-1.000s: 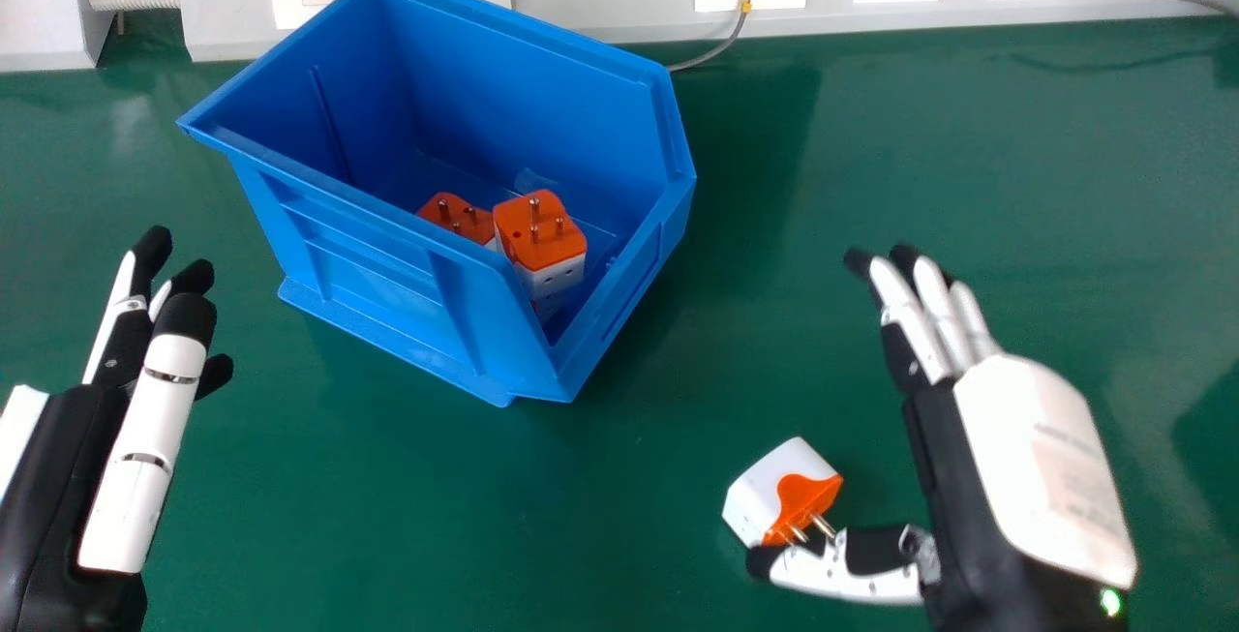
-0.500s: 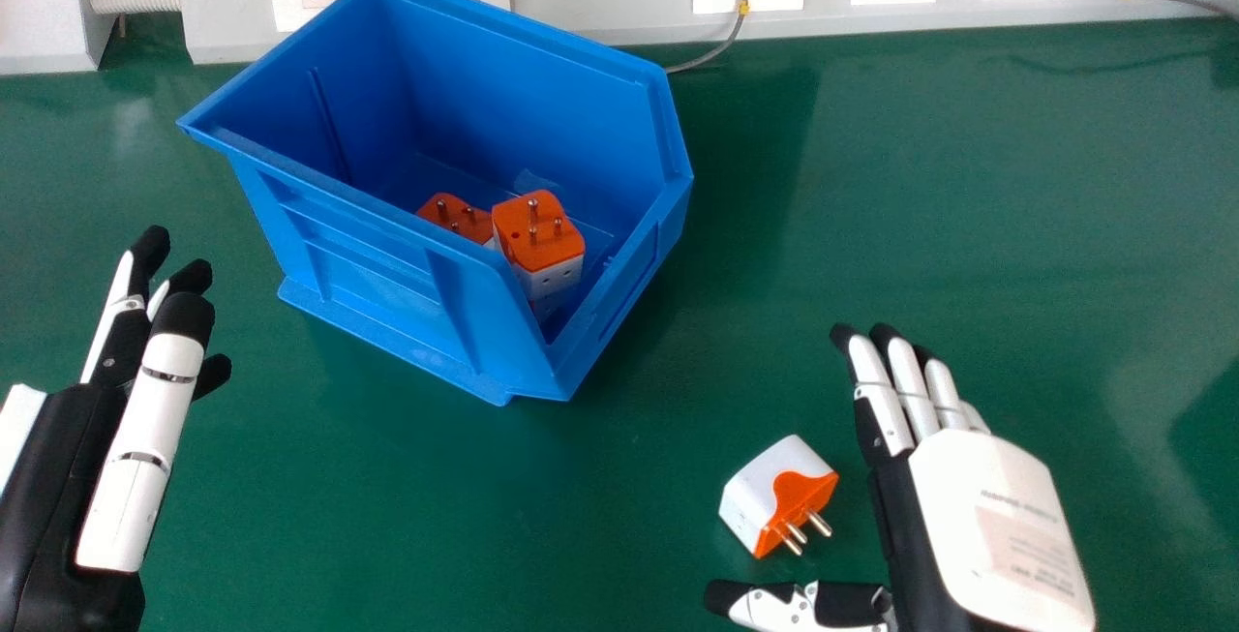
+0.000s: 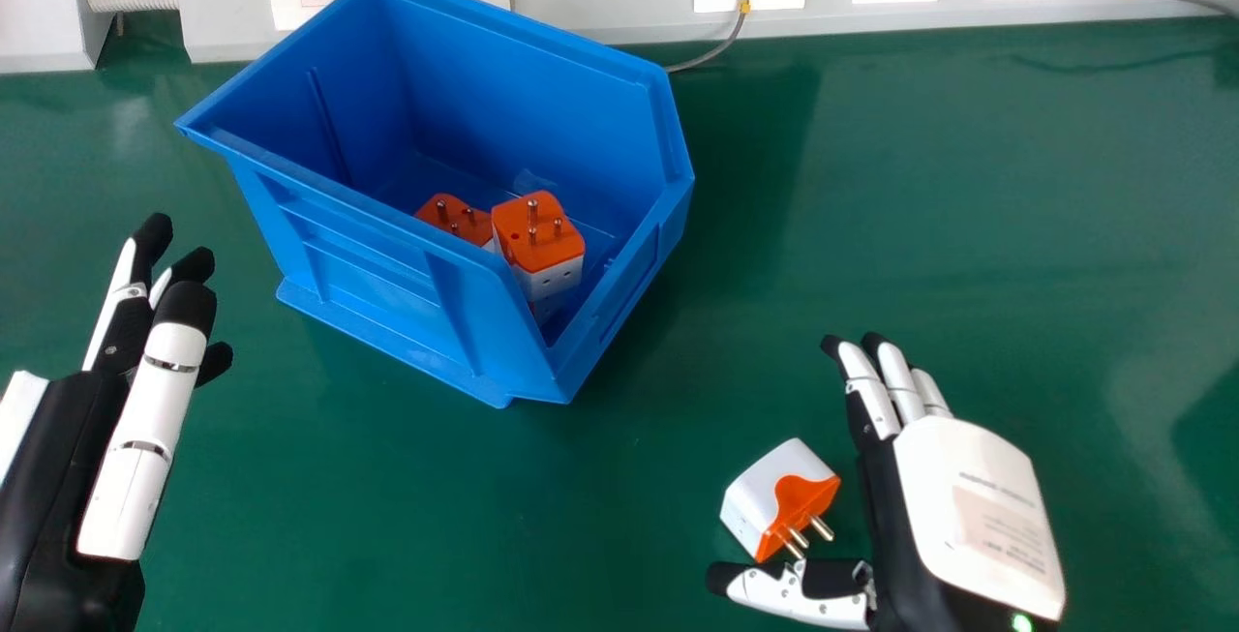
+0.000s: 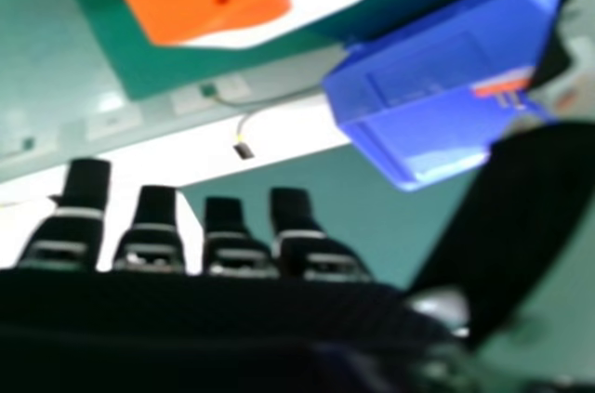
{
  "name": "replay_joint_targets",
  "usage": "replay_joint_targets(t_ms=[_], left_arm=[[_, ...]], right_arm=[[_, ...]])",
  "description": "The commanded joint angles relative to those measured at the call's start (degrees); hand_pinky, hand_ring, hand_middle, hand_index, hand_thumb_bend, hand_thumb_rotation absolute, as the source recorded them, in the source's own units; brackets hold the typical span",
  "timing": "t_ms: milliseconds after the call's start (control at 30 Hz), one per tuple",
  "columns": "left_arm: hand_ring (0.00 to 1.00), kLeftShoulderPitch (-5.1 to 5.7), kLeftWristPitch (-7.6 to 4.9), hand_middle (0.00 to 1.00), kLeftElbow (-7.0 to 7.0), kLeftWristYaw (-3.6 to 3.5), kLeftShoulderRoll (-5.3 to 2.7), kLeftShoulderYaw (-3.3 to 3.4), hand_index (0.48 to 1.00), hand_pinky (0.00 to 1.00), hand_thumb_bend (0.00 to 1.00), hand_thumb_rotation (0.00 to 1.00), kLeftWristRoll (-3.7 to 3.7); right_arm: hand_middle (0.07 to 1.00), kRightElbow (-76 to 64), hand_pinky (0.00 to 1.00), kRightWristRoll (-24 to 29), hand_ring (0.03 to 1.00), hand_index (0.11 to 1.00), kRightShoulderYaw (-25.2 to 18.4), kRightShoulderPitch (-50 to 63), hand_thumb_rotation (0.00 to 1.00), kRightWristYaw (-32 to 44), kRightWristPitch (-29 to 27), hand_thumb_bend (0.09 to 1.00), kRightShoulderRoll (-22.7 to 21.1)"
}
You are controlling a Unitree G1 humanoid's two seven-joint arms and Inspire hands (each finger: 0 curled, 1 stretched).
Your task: Pick all objects and put in blue box
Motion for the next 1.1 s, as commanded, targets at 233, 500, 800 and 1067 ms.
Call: replay_joint_targets(t_ms=[233,500,800,1067], left_arm=[[0.96,-0.43,-0.35,0.97,-0.38,-0.47,0.87,0.78,1.000,0.91,0.44,1.00,-0.70],[0.96,-0.53,0.22,0.98,-0.65,-0.80,1.39,1.43,1.000,0.91,0.45,1.00,-1.33],[0.96,-0.65,1.32,0.98,-1.26,-0.89,1.70,2.03,1.000,0.91,0.46,1.00,-1.72],[0.96,-0.93,1.37,0.97,-1.00,-0.79,1.59,2.10,1.000,0.91,0.46,1.00,-1.58]], right_arm=[[0.940,1.53,0.85,-0.13,0.918,0.902,1.49,-3.27,0.25,3.18,7.46,0.814,5.00],[0.949,-0.51,0.86,-0.91,0.918,0.910,3.50,-3.97,0.22,7.27,13.23,0.799,5.30],[0.951,-1.95,0.87,-4.39,0.921,0.910,4.98,-6.16,0.20,15.10,18.99,0.787,6.12],[0.948,-0.96,0.86,-8.45,0.918,0.904,6.30,-10.17,0.22,21.85,23.75,0.782,5.90]])
